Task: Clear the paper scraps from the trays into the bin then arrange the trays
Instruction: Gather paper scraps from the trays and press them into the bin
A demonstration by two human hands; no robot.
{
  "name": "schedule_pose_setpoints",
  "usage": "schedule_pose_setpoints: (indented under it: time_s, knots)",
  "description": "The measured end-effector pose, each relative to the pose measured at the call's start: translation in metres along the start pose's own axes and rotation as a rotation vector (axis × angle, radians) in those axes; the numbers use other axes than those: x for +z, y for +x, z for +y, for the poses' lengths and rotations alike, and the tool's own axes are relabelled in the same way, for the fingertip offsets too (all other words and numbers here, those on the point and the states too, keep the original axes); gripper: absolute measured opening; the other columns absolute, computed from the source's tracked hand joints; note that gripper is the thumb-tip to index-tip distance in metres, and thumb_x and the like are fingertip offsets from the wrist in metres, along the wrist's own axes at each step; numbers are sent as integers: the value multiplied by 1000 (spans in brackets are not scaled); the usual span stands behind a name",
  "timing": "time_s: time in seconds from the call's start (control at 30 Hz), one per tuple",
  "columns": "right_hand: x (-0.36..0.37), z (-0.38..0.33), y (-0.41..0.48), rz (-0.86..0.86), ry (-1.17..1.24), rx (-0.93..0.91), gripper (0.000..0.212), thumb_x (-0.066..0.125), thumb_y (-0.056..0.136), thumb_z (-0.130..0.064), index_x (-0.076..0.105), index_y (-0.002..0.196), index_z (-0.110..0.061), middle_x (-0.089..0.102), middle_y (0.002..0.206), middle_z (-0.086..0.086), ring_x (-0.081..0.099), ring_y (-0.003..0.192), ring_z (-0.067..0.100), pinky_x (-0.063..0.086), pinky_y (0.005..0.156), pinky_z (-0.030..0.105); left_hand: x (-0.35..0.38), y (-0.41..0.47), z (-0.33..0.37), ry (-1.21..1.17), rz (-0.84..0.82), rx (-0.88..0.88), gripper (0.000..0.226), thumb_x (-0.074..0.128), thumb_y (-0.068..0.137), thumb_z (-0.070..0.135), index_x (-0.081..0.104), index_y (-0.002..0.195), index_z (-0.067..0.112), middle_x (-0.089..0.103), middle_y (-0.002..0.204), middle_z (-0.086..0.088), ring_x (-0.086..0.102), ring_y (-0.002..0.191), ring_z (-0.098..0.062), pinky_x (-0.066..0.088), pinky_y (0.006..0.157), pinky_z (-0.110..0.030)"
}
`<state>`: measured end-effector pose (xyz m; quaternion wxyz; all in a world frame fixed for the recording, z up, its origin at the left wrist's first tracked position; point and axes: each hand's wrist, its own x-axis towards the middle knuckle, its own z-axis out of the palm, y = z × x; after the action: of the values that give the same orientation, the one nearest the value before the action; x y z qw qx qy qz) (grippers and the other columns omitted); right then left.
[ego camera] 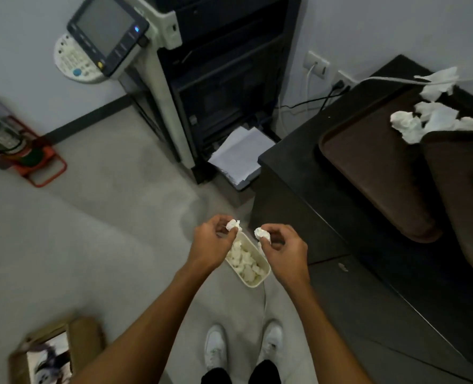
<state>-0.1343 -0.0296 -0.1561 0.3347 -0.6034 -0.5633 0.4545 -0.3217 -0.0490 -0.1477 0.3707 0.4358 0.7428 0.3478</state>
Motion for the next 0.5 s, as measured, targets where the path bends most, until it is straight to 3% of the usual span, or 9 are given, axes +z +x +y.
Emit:
schedule_pose_setpoints:
  time_s: [0.23,0.43,0.5]
  knots:
    - [59,92,49,-105,-89,87,15,77,91,-12,74,103,-20,65,110,-7,70,94,8,59,82,17,42,41,-89,-5,24,-80,25,77,91,23,71,114,19,73,102,8,69,87,-6,50,67,-5]
    - [106,186,81,-139,-165,145,11,75,94,-22,73,105,-22,65,113,-4,66,102,16,60,87,24,91,75,-175,12,30,-128,25,75,92,22,72,116,17,74,106,6,69,90,-10,54,73,-14]
    - [120,217,90,-130,-210,151,12,75,93,-21,73,104,-25,66,112,-5,65,103,19,57,87,20,105,86,-202,2,48,-153,24,76,91,19,72,114,17,74,105,5,69,89,-10,54,73,-13]
